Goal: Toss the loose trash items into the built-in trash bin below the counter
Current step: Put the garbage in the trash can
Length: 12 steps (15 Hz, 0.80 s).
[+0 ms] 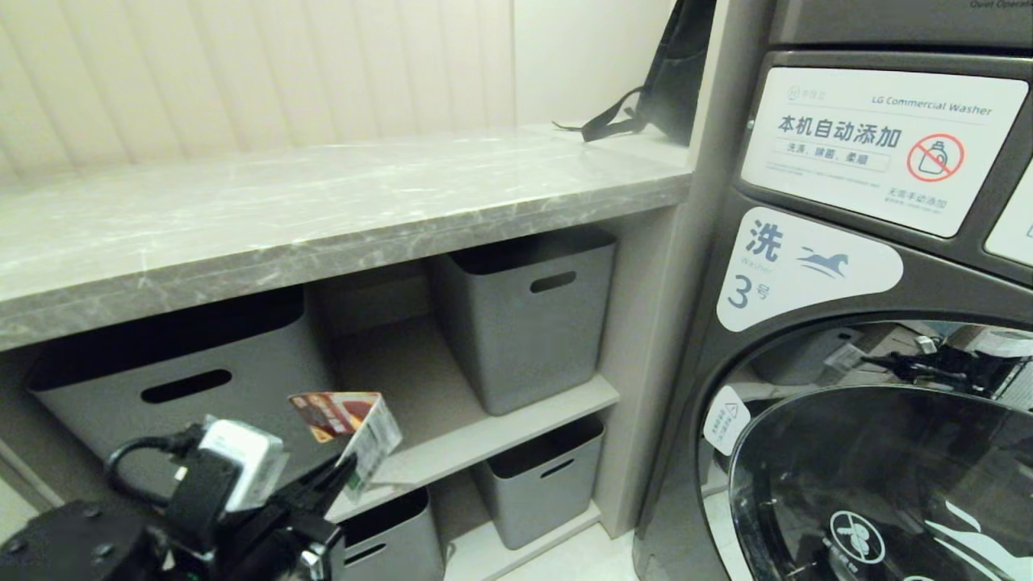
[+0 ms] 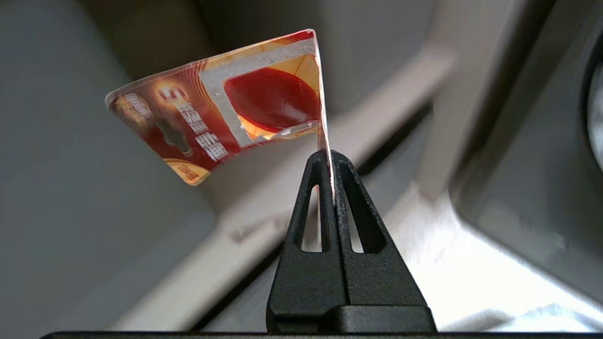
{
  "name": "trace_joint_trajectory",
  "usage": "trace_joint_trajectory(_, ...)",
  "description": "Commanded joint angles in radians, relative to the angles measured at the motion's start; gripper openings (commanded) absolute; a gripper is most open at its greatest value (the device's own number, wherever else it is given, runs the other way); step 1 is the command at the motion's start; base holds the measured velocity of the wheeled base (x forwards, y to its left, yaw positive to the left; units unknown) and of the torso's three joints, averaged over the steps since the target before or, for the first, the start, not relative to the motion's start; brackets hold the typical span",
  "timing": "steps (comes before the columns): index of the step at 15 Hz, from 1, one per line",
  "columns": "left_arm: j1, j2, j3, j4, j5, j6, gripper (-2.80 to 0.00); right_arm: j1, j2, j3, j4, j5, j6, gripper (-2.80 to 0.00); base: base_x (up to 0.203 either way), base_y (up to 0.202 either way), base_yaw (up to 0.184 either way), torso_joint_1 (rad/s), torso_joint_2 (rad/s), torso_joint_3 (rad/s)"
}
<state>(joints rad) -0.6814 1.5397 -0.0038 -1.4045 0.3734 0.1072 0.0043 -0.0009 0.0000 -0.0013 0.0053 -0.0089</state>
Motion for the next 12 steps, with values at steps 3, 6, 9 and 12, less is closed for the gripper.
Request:
trace_joint_trajectory(3, 0.079, -0.371, 0.004, 0.106, -0.066, 0.108, -2.8, 0.0, -0.001, 0.0, 0.0, 0.001, 0.0, -2.8, 0.0, 0.0, 0.0, 0.0, 0.0, 0.0)
trace_joint_trajectory(6, 0.096, -0.557, 0.004, 0.27, -0.159, 0.156, -2.8, 0.0, -0.001, 0.0, 0.0, 0.001, 0.0, -2.8, 0.0, 0.0, 0.0, 0.0, 0.0, 0.0)
trace_joint_trajectory(9, 0.145, -0.715, 0.004, 0.412, -0.237, 0.176, -2.8, 0.0, -0.001, 0.0, 0.0, 0.001, 0.0, -2.8, 0.0, 0.0, 0.0, 0.0, 0.0, 0.0)
trace_joint_trajectory(12, 0.303, -0.872, 0.004, 0.542, -0.389, 0.185, -2.8, 0.001, -0.001, 0.0, 0.0, 0.001, 0.0, -2.8, 0.0, 0.0, 0.0, 0.0, 0.0, 0.0)
